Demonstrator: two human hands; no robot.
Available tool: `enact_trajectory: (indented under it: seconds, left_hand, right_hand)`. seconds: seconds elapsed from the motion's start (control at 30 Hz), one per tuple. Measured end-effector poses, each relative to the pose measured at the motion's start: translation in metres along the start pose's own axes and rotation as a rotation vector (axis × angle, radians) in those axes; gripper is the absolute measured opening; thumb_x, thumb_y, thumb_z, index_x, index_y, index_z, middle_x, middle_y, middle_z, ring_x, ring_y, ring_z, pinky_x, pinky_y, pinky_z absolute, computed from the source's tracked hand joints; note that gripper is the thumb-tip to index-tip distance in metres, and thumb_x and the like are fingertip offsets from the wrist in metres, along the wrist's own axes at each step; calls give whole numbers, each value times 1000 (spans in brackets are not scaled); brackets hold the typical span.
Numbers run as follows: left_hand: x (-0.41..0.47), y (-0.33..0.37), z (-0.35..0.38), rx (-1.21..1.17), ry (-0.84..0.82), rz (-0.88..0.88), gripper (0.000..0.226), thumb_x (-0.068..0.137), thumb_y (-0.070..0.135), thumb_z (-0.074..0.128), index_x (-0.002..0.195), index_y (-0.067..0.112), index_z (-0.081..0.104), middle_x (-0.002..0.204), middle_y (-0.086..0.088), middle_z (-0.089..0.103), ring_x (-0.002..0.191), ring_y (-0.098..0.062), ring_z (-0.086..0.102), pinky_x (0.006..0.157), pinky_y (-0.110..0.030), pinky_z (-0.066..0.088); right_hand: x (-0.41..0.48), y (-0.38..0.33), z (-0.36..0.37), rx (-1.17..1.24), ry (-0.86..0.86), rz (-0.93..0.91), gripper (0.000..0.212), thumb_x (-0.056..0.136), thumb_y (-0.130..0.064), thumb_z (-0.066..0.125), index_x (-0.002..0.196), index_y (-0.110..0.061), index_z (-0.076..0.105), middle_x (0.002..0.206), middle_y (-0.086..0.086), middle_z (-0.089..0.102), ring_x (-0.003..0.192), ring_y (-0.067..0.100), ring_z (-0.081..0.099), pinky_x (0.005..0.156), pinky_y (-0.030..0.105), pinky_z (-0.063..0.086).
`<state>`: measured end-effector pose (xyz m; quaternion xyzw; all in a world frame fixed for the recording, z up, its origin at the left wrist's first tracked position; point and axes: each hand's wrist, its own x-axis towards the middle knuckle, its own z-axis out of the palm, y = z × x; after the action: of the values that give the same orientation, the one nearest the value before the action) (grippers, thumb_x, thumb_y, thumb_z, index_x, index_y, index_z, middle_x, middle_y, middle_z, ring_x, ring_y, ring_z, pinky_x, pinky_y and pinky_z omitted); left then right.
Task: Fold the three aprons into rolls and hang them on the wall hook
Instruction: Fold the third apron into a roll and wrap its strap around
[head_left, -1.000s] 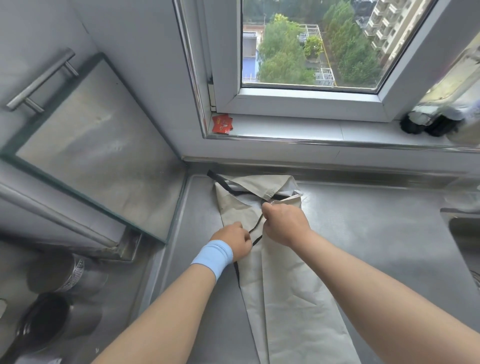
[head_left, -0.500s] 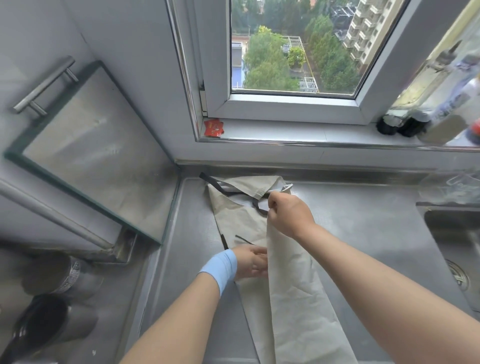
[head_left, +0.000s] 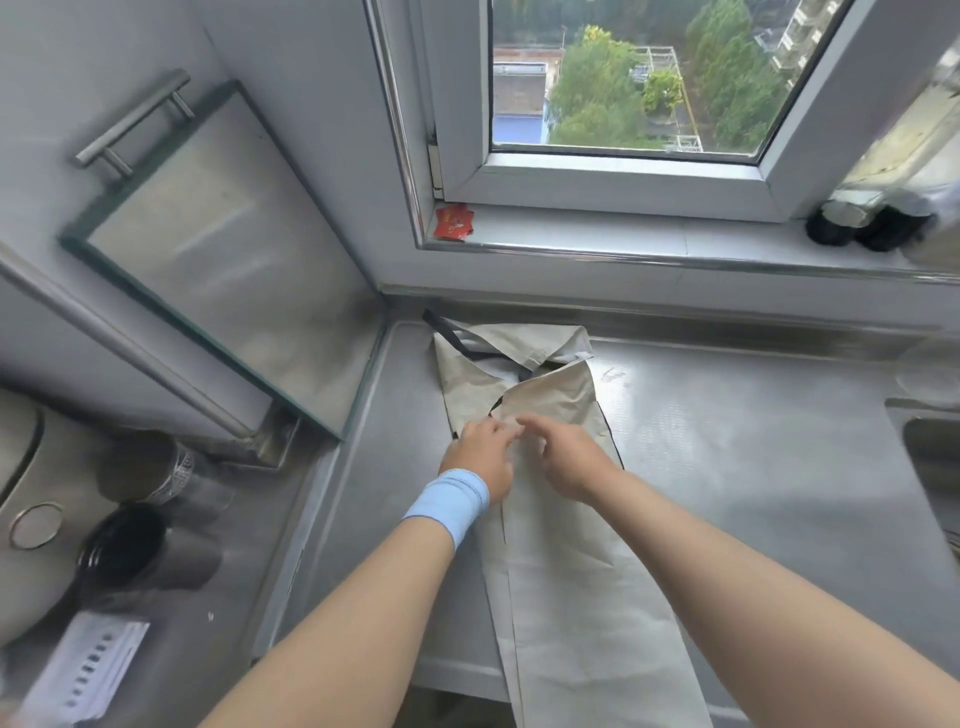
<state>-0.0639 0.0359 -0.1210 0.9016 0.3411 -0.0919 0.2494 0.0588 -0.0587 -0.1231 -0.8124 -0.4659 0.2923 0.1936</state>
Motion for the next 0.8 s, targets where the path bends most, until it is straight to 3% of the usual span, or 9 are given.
enact_trajectory:
  seconds: [0.1,0.17,0.23,0.27,0.4,0.57,0.7,0.8]
  left_hand:
    - [-1,4,23,173,-226,-103,72,85,42,60,146,45,22,159,3,-3,145,-30,3,111,-49,31]
    - [-4,4,32,192,-231,-137,83,79,44,67,146,46,18,158,2,-11,145,-32,-1,112,-48,30]
    - [-7,6,35,284,-252,-134,89,77,47,70,147,45,15,160,-3,-7,146,-34,0,114,-46,25]
    - [-10,9,34,320,-266,-125,89,76,47,70,147,45,17,160,-4,-3,146,-34,3,115,-45,24]
    - [-21,11,22,280,-313,-120,66,73,47,69,133,46,42,147,-1,26,134,-29,27,105,-39,36]
    - [-31,18,12,259,-441,-141,45,79,45,67,122,43,55,133,1,39,120,-25,48,97,-37,46]
    - [-27,21,3,241,-429,-150,40,85,40,61,124,38,57,132,1,42,115,-25,55,96,-37,46]
    - [-12,19,-8,211,-351,-146,26,86,28,52,108,32,64,125,1,51,106,-25,60,92,-34,49]
  right_hand:
    - [-12,30,-5,-85,137,47,52,86,-2,47,132,-22,57,136,0,57,122,21,54,97,30,42]
    - [-22,47,-6,-305,-34,47,52,87,-12,50,137,-28,51,148,1,41,137,23,37,103,37,39]
    - [-34,57,-3,-391,-197,64,60,85,-18,52,142,-34,42,157,3,22,146,23,20,109,42,35]
    - [-42,60,-3,-377,-208,70,61,84,-20,53,142,-35,42,157,3,22,145,23,21,109,41,35]
    - [-59,51,-1,-365,-111,23,36,87,-29,48,121,-33,61,126,0,52,119,23,51,94,33,41]
    - [-65,51,-16,-372,-206,-5,31,85,-25,47,107,-31,68,109,-4,66,105,22,60,78,29,46]
    - [-56,36,-45,-304,152,-14,20,83,-19,47,81,-24,67,78,-7,64,79,23,60,61,29,36]
    - [-31,28,-62,-214,317,-24,18,87,-18,49,82,-24,66,80,-9,61,77,21,59,62,28,33]
